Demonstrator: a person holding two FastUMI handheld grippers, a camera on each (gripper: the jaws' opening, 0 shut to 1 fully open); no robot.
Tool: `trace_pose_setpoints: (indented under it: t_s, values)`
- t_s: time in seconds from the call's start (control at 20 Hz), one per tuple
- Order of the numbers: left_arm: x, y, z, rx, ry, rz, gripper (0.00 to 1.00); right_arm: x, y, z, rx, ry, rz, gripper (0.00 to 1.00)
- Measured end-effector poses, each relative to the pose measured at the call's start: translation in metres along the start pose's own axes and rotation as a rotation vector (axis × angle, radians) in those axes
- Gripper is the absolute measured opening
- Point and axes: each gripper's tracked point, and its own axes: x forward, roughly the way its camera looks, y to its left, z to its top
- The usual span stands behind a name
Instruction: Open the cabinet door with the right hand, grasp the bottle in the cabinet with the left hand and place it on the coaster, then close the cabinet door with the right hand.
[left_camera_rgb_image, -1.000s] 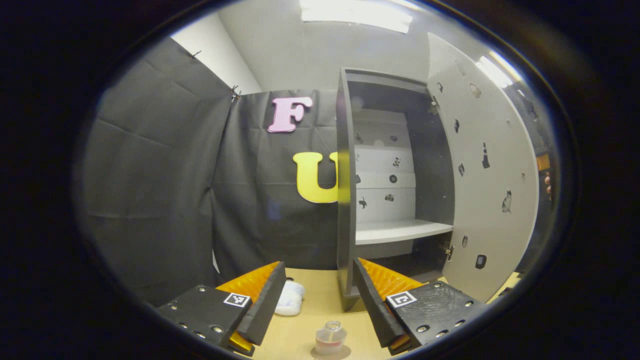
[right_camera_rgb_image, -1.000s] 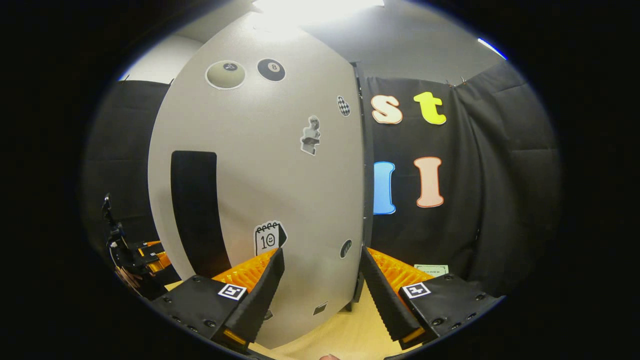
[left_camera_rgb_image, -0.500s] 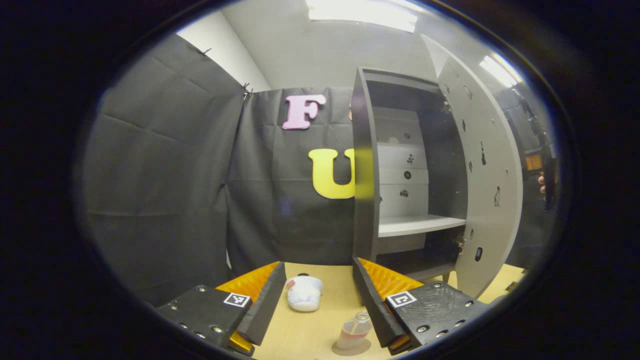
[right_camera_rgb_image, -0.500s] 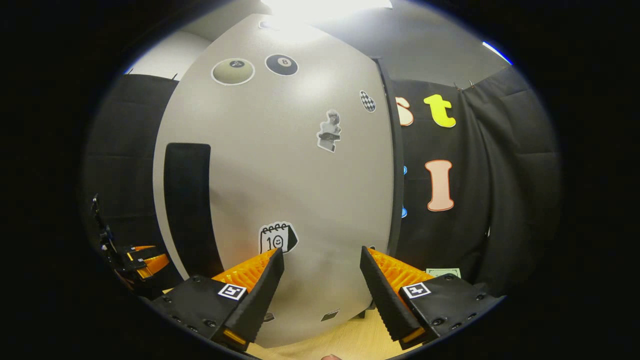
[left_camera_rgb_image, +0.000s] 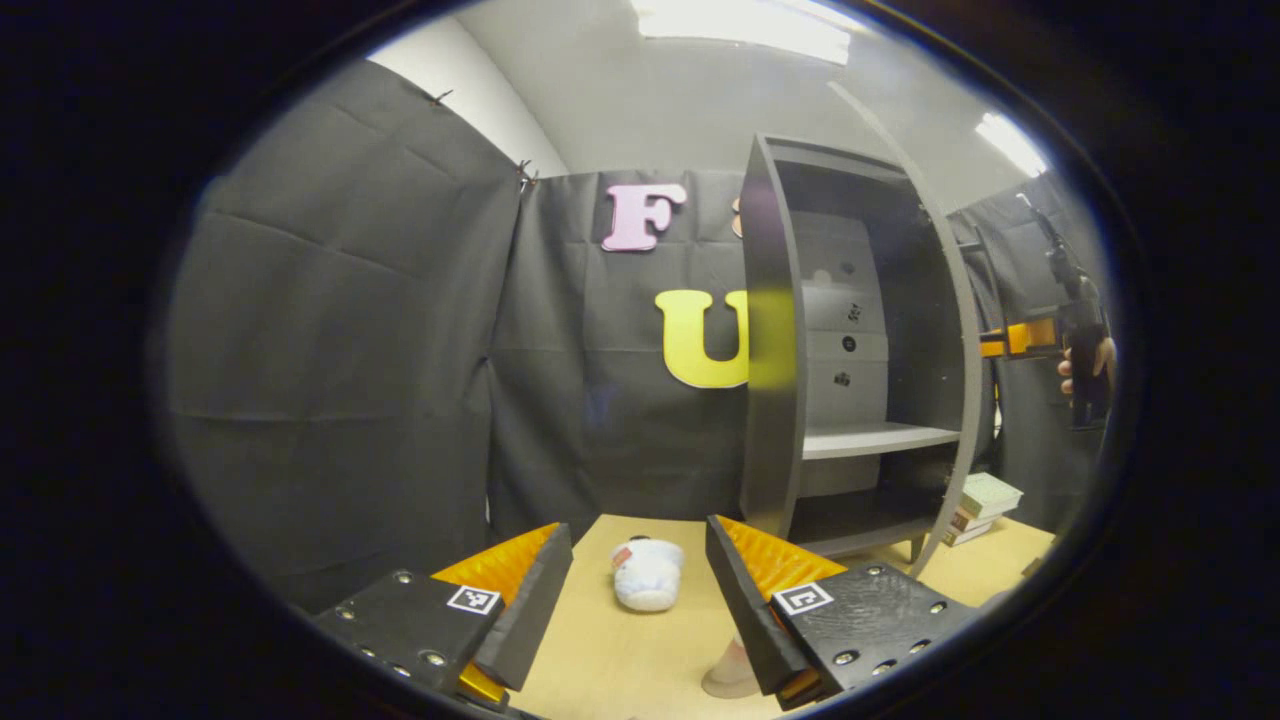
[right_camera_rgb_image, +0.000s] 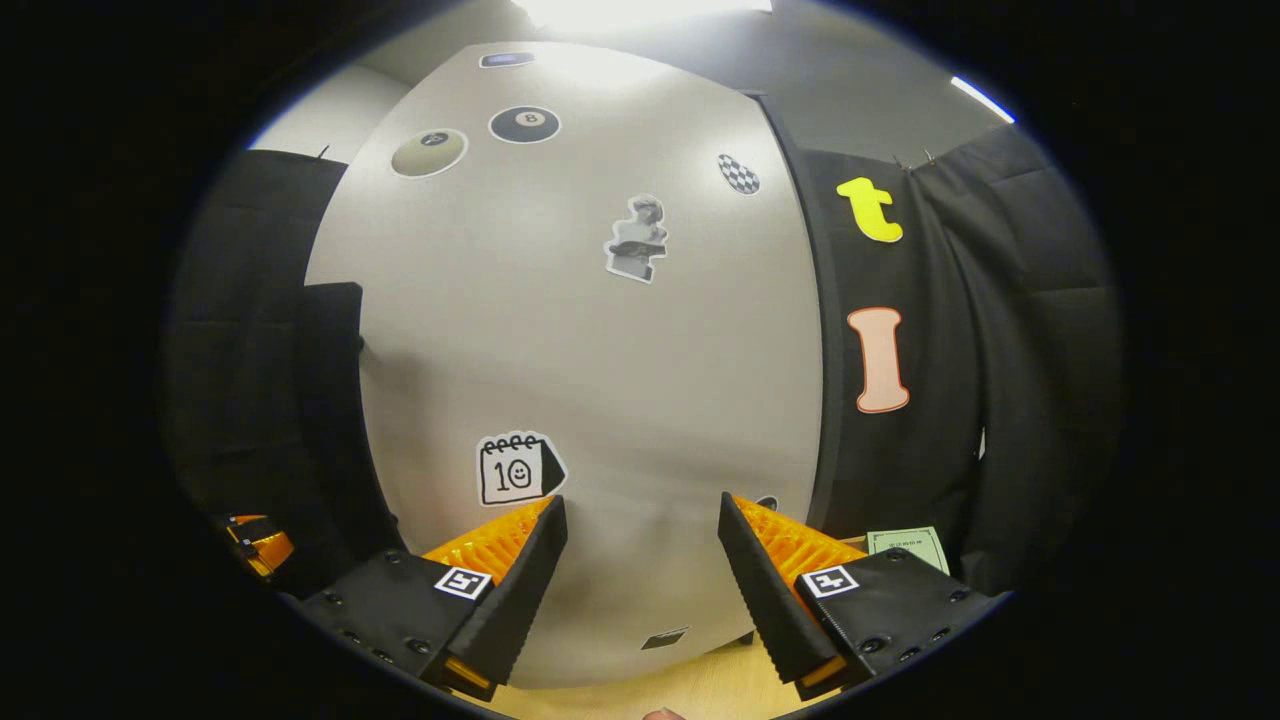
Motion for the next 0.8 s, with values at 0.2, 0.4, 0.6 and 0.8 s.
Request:
trace_pose_setpoints:
  t_s: [0.2, 0.4, 0.6, 0.8]
  values:
    - [-0.001, 0.014, -0.004, 0.004, 0.008, 0.023, 0.83, 0.026, 0.007, -0.004, 0.001, 0.004, -0.027, 0.97]
    - [-0.001, 0.024, -0.007, 0.012, 0.01, 0.042, 0.83, 0.038, 0.005, 0.0, -0.02, -0.016, -0.075, 0.96]
    - [-0.006, 0.032, -0.011, 0.009, 0.021, 0.049, 0.82, 0.054, 0.009, 0.001, -0.018, -0.022, -0.086, 0.96]
    - [-0.005, 0.031, -0.013, 0.01, 0.026, 0.041, 0.83, 0.065, 0.012, 0.002, -0.032, -0.044, -0.107, 0.92]
